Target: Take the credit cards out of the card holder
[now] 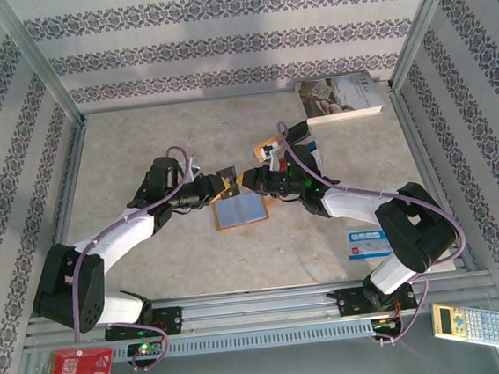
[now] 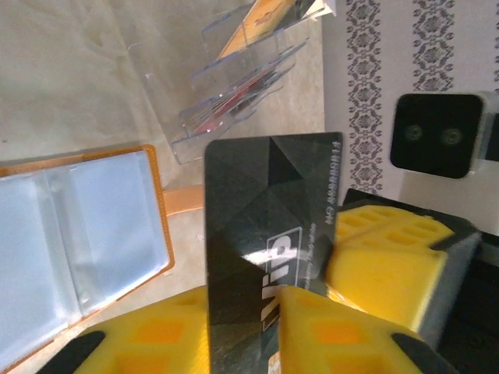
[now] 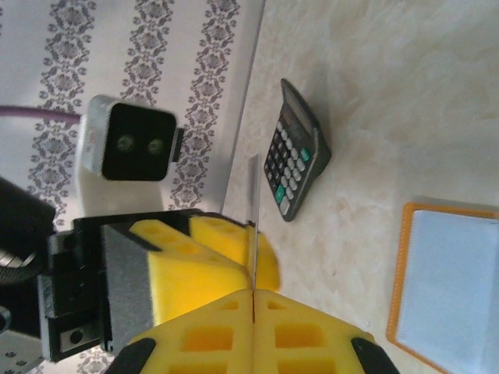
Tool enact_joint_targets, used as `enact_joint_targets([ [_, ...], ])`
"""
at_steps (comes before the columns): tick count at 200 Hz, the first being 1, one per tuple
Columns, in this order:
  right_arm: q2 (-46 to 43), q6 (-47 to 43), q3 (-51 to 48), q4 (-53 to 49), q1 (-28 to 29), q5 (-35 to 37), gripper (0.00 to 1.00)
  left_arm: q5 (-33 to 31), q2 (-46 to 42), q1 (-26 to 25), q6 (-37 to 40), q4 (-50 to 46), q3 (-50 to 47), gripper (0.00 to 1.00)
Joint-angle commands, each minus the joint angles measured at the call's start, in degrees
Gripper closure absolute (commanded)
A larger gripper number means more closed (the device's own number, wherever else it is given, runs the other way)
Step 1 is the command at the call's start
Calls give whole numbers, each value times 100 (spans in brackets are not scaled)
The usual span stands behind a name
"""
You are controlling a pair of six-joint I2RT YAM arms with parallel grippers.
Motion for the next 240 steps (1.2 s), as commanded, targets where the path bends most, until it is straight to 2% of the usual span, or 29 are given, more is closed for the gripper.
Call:
enact_joint_targets([
  [1,87,99,-49,468,25,-257,95,204,-26,23,-56,267,140,86],
  [31,236,188,-31,617,17,-294,80,266,-76,30,-109,286,167,100],
  [82,482,311,61,901,16,-395,64,359,-148,29,-158,323,176,100],
  [107,608,376,110,914,16,-457,63,430,-156,29,-232,441,159,100],
  [133,673,449,118,1156,16,-473,68,385,-168,30,-170,363,155,100],
  [166,626,466,110,1269,4,-454,92,126,-154,26,70,-101,199,100],
  [182,535,451,20,1282,-23,-314,100,-85,-185,55,157,-347,207,91],
  [230,2,147,-348,891,-253,226,100,-1010,-406,261,790,-1563,296,57],
  [240,-132,29,-409,641,-336,327,100,-1276,-456,312,999,-1910,363,53],
])
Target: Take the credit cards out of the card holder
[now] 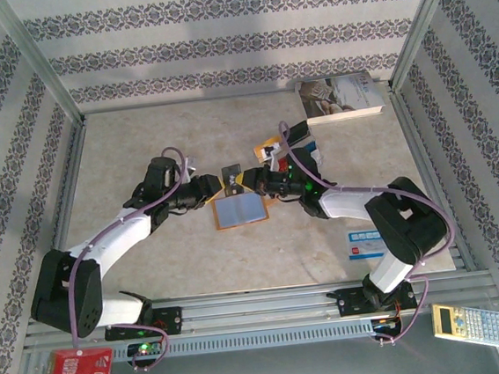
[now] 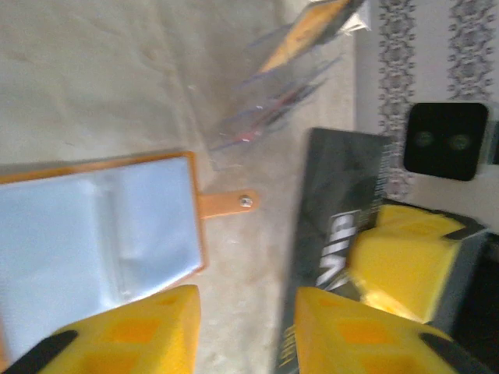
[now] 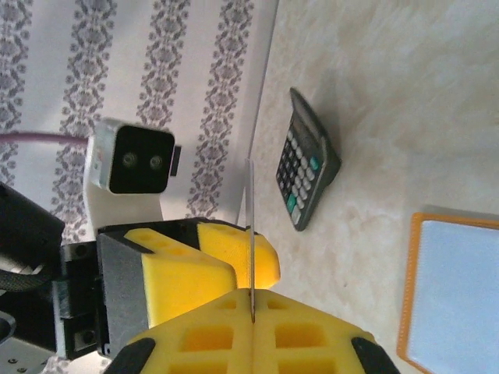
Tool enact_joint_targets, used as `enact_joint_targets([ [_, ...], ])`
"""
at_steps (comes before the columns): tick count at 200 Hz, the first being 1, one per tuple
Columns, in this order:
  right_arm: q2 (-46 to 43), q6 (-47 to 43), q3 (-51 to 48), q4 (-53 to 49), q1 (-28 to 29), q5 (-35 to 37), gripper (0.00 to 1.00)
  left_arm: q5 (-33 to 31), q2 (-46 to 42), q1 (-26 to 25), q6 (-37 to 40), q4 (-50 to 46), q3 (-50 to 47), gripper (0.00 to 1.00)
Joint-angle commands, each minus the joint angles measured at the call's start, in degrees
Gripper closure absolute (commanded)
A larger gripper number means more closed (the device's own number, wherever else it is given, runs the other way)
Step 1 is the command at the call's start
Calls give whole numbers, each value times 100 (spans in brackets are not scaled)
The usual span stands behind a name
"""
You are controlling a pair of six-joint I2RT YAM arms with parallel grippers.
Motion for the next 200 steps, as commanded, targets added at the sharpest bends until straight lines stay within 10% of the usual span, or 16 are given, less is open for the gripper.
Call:
enact_joint_targets([
  [1,-410,-385,-162,-288,-189,401,100,-756,-234,176,613,-1052,251,53],
  [77,-1669,-1484,-68,-3349,-1016,1735,100,-2668,-709,473,1989,-3101,815,25],
  [200,-949,-825,1588,-5359,-1808,3641,100,-2960,-998,659,2867,-3638,1221,4],
])
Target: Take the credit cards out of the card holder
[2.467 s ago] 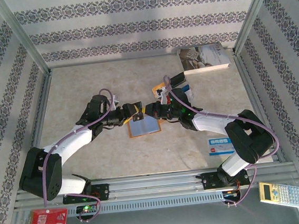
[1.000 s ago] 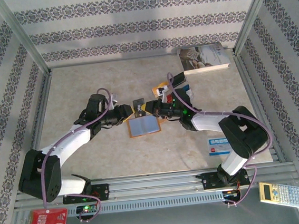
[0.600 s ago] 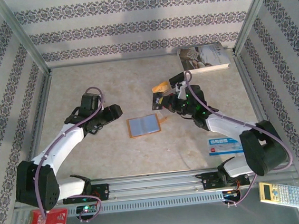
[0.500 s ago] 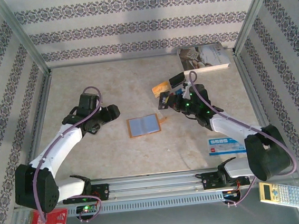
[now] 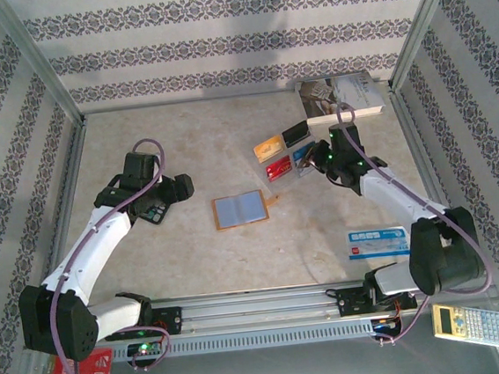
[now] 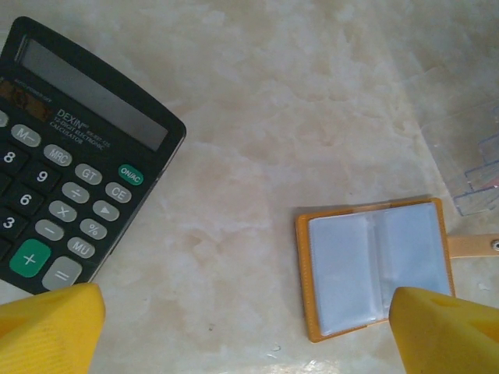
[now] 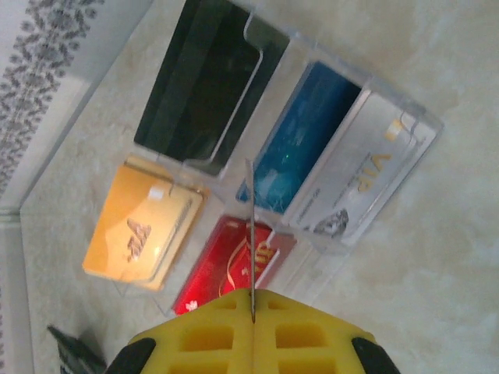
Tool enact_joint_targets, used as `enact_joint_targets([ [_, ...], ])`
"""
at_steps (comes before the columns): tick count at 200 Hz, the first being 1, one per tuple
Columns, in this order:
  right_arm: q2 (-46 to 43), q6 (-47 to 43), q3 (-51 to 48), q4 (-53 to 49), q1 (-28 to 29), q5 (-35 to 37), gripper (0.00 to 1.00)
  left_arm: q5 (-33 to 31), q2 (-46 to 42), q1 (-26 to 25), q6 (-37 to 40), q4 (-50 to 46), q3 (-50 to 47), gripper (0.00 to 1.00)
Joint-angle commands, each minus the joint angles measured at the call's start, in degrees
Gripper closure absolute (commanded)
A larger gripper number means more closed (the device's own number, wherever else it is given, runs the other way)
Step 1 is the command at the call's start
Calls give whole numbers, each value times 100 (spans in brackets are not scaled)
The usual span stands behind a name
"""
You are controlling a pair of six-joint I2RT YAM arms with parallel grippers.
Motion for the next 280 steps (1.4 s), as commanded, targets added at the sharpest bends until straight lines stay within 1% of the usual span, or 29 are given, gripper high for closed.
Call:
enact_joint_targets([
  [1,302,296,525,-326,53,713,100,-176,-208,89,252,-245,95,4],
  [43,887,655,1621,-822,331,1691,100,-212,-184,114,279,-180,19,0],
  [76,1481,1137,2384,-1266,529,2144,100,-203,-102,128,286,-164,16,0],
  [112,1939,1741,3037,-1954,712,2818,100,-185,-88,149,279,-151,-9,0],
  [154,2426,2154,3605,-2415,873,3044,100,-183,-76,176,270,-170,-8,0],
  [206,2689,2868,3741,-2698,998,3192,100,-212,-139,184,270,-204,11,0],
  [280,2946,3129,4051,-2883,1029,3029,100,-212,-111,205,274,-179,-7,0],
])
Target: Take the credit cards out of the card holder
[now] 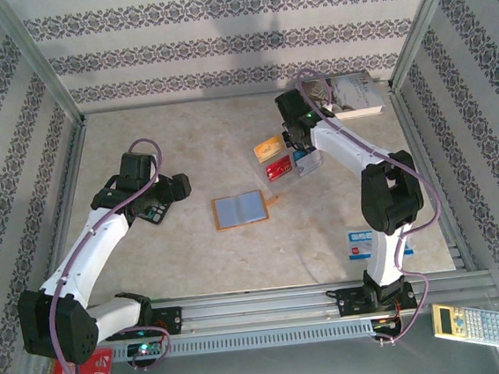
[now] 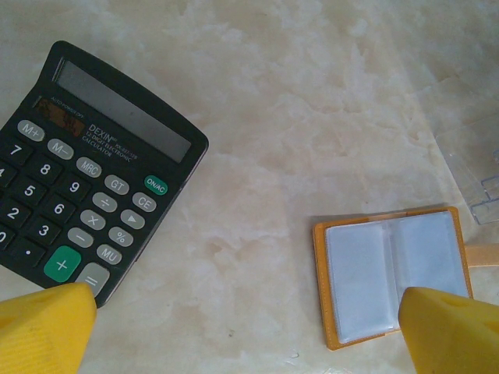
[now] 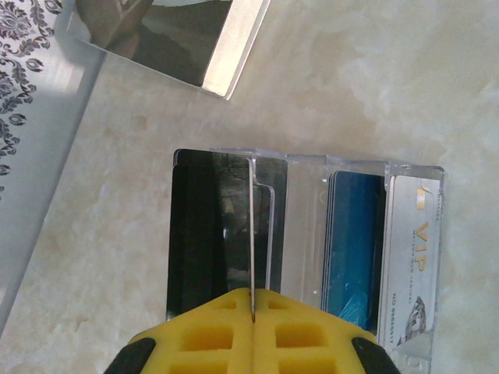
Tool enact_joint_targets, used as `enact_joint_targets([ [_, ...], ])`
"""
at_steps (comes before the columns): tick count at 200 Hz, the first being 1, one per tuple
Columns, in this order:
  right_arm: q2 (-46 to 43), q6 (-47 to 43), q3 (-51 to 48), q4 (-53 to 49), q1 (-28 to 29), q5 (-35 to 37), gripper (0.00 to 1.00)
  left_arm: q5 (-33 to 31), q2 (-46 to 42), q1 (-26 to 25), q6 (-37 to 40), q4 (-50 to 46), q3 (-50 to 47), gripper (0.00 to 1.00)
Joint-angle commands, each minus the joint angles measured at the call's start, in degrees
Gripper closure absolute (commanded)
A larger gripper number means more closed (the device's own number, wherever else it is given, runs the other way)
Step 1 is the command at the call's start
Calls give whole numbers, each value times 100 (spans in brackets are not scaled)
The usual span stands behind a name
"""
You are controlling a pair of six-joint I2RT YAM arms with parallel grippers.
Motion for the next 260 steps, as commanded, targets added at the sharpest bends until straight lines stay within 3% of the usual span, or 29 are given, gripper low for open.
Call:
enact_joint_targets([
  [1,111,216,223,-221,57,85,100,-63,1,106,124,-155,-4,0],
  [191,546,772,646,-709,147,212,94,23,-1,140,104,-149,-36,0],
  [260,641,573,817,-694,103,211,82,17,12,156,104,-158,-35,0],
])
